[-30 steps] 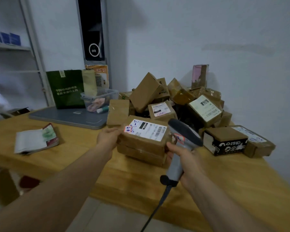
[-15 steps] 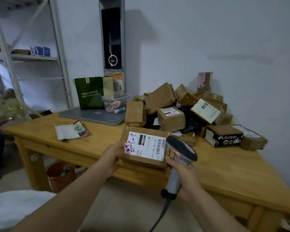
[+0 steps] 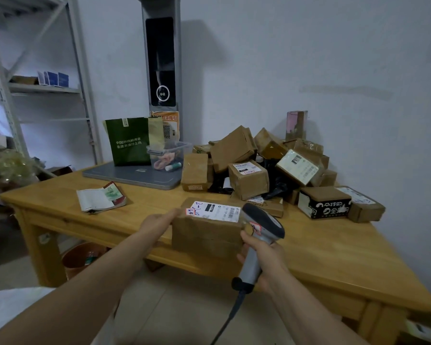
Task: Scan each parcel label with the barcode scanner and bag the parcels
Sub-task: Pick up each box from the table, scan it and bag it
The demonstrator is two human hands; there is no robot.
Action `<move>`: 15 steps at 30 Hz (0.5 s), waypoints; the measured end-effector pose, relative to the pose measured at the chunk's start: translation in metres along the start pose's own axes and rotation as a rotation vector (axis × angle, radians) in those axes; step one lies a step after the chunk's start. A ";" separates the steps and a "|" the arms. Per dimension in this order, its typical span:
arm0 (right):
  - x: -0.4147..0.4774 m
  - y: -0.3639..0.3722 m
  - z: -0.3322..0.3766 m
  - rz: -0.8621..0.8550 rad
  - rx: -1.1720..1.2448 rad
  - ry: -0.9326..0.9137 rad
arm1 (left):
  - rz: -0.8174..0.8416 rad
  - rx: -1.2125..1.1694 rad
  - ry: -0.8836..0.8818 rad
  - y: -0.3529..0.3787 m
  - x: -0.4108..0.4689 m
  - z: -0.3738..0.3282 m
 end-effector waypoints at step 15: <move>0.004 0.015 -0.003 0.120 0.030 0.083 | 0.264 0.606 0.368 0.034 0.028 -0.067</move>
Point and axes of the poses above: each hand's wrist, its own x-axis towards the middle knuckle, its own y-axis out of the palm, z = x × y, the point moved 8 cm from there along x, towards the middle knuckle, and after that the axes turned 6 degrees about x, right-handed, at the moved point
